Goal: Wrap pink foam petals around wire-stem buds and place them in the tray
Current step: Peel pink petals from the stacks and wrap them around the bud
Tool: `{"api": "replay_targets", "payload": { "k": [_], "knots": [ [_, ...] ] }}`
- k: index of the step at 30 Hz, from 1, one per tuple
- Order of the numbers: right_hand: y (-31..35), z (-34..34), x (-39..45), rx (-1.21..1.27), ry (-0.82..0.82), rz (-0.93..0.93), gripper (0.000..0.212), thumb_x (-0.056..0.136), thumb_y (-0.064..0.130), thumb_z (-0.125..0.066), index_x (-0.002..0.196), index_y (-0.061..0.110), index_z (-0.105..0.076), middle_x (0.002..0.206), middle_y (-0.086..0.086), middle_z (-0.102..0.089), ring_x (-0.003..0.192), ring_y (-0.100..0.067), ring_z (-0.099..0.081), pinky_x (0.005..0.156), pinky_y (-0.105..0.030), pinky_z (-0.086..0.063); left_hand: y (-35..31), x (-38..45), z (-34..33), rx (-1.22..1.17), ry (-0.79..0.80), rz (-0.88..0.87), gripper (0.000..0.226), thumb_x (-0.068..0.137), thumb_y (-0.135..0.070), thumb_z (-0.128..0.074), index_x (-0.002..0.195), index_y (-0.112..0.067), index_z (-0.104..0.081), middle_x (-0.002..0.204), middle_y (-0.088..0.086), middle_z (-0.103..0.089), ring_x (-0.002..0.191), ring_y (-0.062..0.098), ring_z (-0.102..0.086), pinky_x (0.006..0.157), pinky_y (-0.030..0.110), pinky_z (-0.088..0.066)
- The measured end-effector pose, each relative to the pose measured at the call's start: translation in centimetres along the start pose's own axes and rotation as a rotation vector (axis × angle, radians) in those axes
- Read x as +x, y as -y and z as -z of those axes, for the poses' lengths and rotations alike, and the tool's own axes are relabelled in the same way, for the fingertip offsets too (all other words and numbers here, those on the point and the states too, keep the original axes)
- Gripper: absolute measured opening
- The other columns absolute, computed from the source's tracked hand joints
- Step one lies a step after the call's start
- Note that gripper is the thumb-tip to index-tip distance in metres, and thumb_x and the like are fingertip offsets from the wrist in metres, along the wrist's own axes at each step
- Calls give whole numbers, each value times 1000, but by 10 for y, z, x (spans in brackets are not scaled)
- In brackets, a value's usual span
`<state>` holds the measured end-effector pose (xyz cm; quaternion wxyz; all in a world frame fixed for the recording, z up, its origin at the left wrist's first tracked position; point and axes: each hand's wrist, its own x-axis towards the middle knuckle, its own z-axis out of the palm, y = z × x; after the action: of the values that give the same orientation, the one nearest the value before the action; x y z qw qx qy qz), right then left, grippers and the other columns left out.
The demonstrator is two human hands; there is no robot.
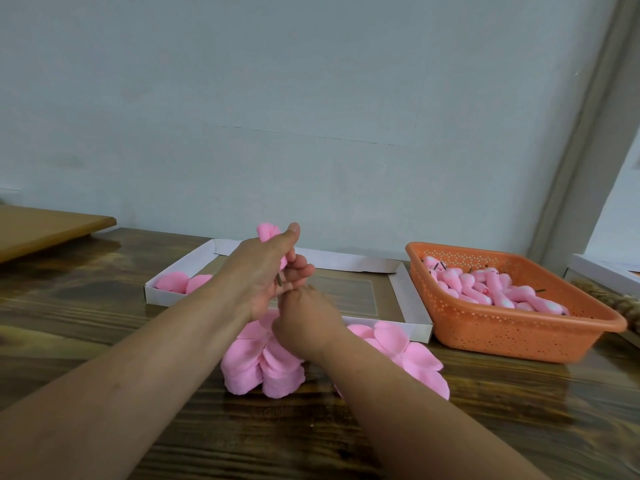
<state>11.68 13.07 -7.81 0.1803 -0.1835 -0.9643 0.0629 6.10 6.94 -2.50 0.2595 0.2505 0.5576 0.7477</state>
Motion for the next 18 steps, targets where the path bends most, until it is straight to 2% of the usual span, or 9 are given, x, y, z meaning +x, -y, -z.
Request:
{"api": "replay_targets", "payload": {
  "k": [2, 7, 13, 18],
  "knots": [
    [0, 0, 2, 11, -27, 2, 18, 87, 17, -48, 97, 4, -55, 92, -13, -54, 80, -23, -43, 70, -34, -36, -1, 0, 0, 7, -11, -17, 39, 93, -33, -58, 65, -11, -43, 48, -2, -55, 45, 11, -63, 56, 22, -57],
    [2, -6, 5, -45, 53, 7, 11, 90, 20, -48, 84, 11, -51, 85, -10, -54, 76, -22, -42, 69, -32, -35, -1, -2, -2, 33, -3, -19, 39, 94, -34, -57, 66, -13, -41, 55, 0, -53, 44, 10, -62, 70, 31, -54],
    [6, -5, 11, -186, 213, 50, 29, 88, 16, -50, 63, 16, -35, 64, -1, -36, 74, -23, -43, 70, -33, -37, -2, -4, -4, 37, 16, -15, 39, 94, -34, -57, 66, -12, -41, 52, 0, -54, 43, 10, -61, 70, 31, -54],
    [0, -6, 9, -33, 116, -71, 29, 93, 26, -47, 67, 14, -40, 72, -3, -44, 73, -22, -45, 67, -32, -35, -4, -4, -6, 48, 21, -22, 39, 95, -34, -55, 67, -12, -41, 43, -5, -55, 44, 10, -62, 70, 31, -54]
  ]
}}
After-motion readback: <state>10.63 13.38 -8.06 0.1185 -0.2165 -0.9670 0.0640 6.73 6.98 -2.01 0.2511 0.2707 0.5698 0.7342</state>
